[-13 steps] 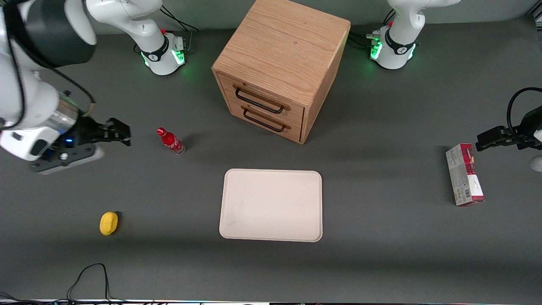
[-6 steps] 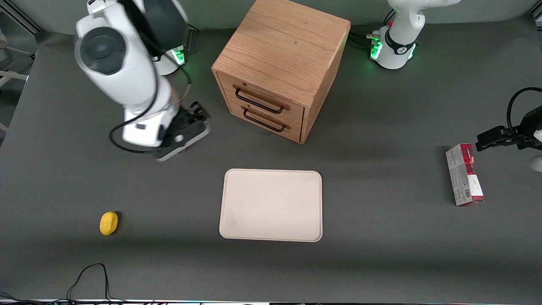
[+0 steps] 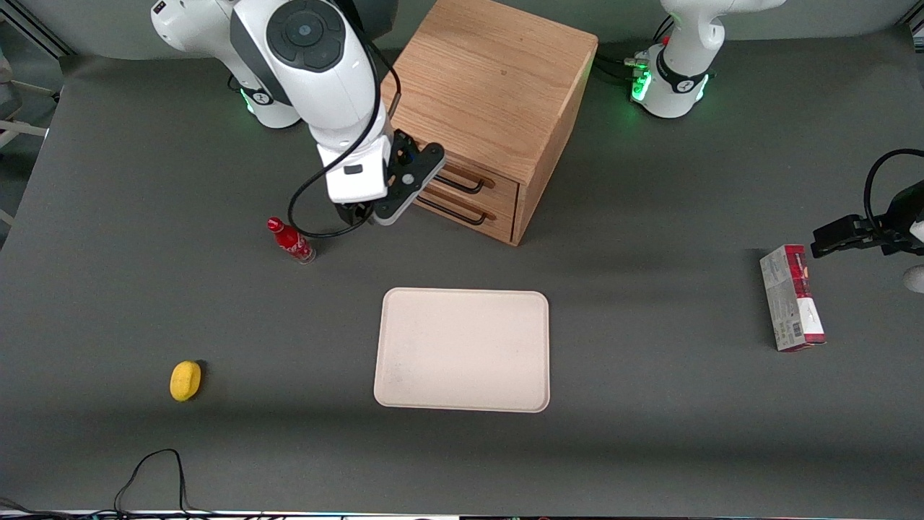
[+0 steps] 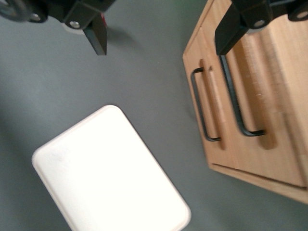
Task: Open upper drawer
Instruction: 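Swing the right gripper toward the cabinet's upper drawer handle, then lower the open right gripper around the upper black drawer handle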
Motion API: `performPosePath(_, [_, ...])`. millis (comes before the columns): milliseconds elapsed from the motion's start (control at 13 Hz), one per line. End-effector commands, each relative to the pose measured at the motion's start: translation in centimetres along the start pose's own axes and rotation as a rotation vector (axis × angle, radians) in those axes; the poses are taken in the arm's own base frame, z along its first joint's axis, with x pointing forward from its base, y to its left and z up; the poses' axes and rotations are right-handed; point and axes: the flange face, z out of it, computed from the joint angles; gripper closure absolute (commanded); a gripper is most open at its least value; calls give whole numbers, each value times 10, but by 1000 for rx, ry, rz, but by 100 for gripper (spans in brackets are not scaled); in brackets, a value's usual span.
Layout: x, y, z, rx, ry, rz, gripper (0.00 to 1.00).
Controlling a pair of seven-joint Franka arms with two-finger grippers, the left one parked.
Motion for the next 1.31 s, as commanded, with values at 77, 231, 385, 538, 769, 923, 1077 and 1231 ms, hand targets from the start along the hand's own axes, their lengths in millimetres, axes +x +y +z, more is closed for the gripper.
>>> performPosePath(77, [12,-22,4,61,15,-74,0])
performPosePath(231, [16,-43,9,61,5,-108,0])
performPosePath(385, [16,-52,18,64,-14,-146,0])
performPosePath(538, [15,-50,18,70,-12,-245,0])
performPosePath(769, [10,-41,19,143,5,-292,0])
performPosePath(923, [9,-39,20,153,5,-288,0])
performPosePath(1077, [8,-38,28,167,-7,-284,0])
performPosePath(1231, [8,-40,36,176,-15,-284,0])
